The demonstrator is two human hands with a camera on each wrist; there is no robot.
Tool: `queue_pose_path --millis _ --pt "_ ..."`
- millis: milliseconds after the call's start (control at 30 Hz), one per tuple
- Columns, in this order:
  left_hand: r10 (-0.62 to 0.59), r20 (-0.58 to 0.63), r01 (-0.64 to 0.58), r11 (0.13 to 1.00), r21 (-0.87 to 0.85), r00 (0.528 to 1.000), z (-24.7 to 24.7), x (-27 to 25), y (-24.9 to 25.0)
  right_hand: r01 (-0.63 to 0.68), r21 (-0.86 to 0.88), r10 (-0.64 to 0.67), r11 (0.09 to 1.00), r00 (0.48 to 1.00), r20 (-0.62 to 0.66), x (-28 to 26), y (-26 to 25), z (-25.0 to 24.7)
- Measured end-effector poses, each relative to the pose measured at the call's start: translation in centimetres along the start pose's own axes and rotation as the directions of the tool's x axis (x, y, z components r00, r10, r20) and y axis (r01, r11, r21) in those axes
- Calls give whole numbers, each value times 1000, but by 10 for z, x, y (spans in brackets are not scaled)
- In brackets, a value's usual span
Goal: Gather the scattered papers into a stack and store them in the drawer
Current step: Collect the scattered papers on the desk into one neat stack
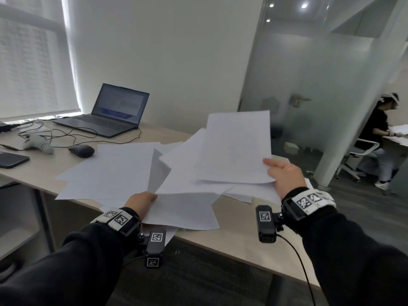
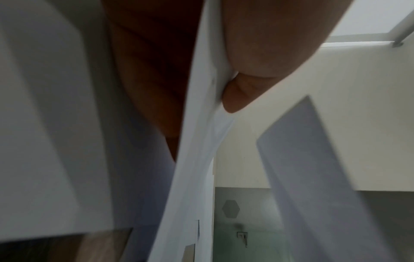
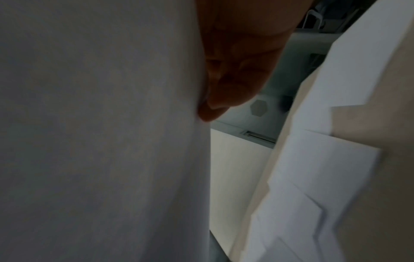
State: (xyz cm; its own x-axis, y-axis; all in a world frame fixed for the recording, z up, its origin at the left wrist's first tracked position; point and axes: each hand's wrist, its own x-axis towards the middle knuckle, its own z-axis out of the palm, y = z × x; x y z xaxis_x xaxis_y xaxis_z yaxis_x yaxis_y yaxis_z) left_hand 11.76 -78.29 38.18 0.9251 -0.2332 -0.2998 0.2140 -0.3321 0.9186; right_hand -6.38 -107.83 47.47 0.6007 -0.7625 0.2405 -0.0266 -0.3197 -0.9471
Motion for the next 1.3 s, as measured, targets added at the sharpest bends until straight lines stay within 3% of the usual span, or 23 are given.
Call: queue_pose_path --millis 133,367,467,633,833,1067,1200,1300 --pt "-6 2 6 993 -121 1000 -3 6 -8 -138 -92 150 986 979 141 -5 41 10" --pt "4 195 17 994 -107 981 3 -11 -11 -325 -143 353 935 893 279 -26 65 17" --pt "19 190 -6 997 -73 982 6 -8 -12 -345 -166 381 924 864 328 -31 67 12" --pt "54 194 -37 995 -92 979 9 -8 -13 -343 -201 389 918 880 272 -29 74 -9" --pt "64 168 -42 990 -132 984 16 -12 -10 -239 -397 288 886 955 67 -23 69 -35" --pt "88 181 -24 943 -332 979 28 -19 -6 -393 -330 422 858 906 19 -26 68 -57" --pt "96 199 -3 905 -425 975 41 -21 -6 -373 -348 414 860 909 51 -25 78 -61" --pt "102 224 2 908 -419 969 48 -25 -5 -414 -253 455 874 881 128 -29 86 -57"
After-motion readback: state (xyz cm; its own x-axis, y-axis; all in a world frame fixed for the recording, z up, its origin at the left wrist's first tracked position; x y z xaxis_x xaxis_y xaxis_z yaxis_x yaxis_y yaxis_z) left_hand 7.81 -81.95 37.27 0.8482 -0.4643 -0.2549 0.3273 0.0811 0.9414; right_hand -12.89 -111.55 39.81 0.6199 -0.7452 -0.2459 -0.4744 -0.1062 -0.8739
